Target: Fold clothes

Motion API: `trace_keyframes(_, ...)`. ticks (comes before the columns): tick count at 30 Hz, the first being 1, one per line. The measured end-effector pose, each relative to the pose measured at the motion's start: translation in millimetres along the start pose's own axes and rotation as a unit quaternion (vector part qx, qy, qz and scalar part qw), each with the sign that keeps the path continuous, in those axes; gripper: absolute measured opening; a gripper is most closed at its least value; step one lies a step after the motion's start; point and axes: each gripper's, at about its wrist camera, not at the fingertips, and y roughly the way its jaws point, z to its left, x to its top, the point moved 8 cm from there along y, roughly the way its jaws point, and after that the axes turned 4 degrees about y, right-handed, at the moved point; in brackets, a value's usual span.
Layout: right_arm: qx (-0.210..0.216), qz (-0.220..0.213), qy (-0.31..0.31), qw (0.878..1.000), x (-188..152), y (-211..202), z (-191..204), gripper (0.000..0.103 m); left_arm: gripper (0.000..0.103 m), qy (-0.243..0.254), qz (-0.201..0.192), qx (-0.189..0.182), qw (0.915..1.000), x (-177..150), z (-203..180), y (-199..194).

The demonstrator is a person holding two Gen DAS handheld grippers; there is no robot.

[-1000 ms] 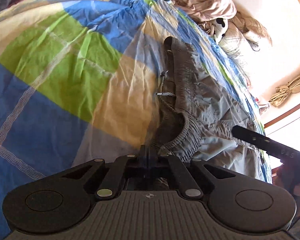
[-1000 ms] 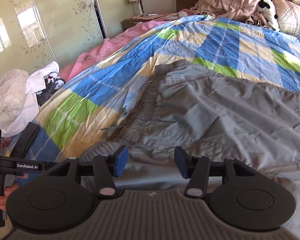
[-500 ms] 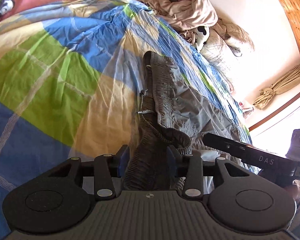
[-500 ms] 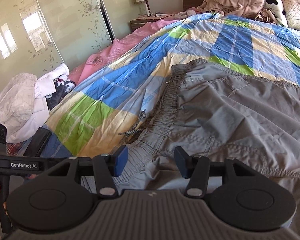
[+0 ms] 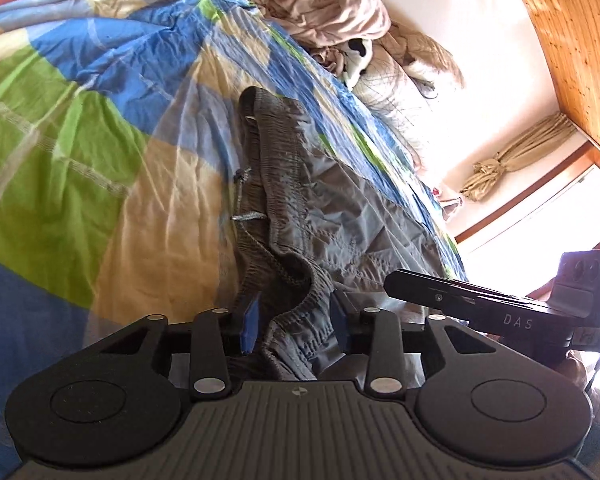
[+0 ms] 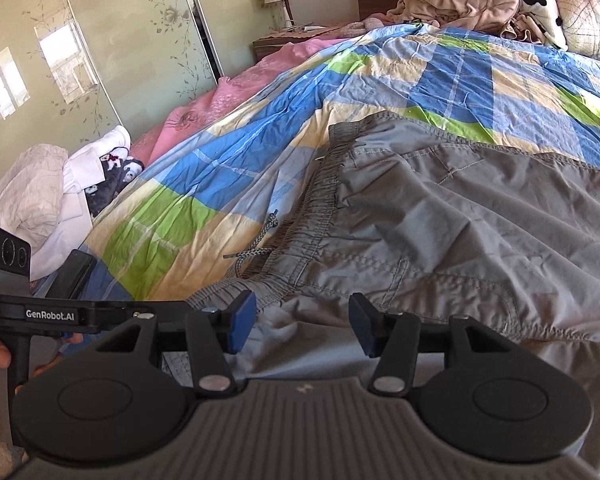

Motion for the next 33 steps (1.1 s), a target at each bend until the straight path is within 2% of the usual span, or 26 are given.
trace_keyframes(2, -0.004, 0.001, 0.004, 1.0, 0, 1, -3, 0.055, 0.029, 0.001, 0.008, 0.004, 1.0, -1, 0, 7)
trace_keyframes(5, -0.005, 0.001, 0.006, 1.0, -1, 2, -3, 0.055, 0.019, -0.024, 0.025, 0.057, 0.9977, -3, 10, 10)
trace_keyframes(6, -0.004, 0.001, 0.006, 1.0, -1, 3, -2, 0.055, 0.019, -0.033, 0.022, 0.065, 0.9971, -4, 11, 6)
trace_keyframes(8, 0.002, 0.004, 0.003, 1.0, -2, 6, 2, 0.055, 0.015, -0.056, 0.003, 0.056, 0.9969, -4, 8, -12)
trace_keyframes(11, 0.015, 0.01, -0.002, 1.0, -3, 13, 13, 0.055, 0.013, -0.049, -0.007, 0.061, 0.9969, -6, -1, -30)
trace_keyframes(15, 0.045, 0.029, 0.005, 0.999, -7, 30, 29, 0.055, 0.012, -0.06, 0.012, 0.091, 0.994, -15, 15, -23)
trace_keyframes(16, 0.051, 0.041, 0.007, 0.998, -11, 39, 34, 0.055, 0.005, -0.067, 0.025, 0.106, 0.9918, -21, 24, -15)
trace_keyframes(17, 0.049, 0.048, 0.005, 0.998, -14, 46, 37, 0.055, 0.005, -0.069, 0.032, 0.114, 0.9905, -25, 29, -11)
trace_keyframes(21, 0.034, 0.058, -0.002, 0.998, -19, 59, 43, 0.055, 0.006, -0.073, 0.026, 0.109, 0.991, -27, 31, -14)
trace_keyframes(28, 0.004, 0.049, 0.001, 0.999, 8, 69, 44, 0.055, 0.008, -0.048, 0.029, 0.119, 0.9913, -27, 22, -18)
trace_keyframes(31, -0.012, 0.066, 0.001, 0.998, 2, 83, 41, 0.056, 0.012, -0.032, 0.031, 0.123, 0.9915, -31, 16, -22)
trace_keyframes(33, -0.007, 0.066, 0.002, 0.998, -3, 83, 42, 0.057, 0.016, -0.021, 0.035, 0.128, 0.991, -36, 15, -25)
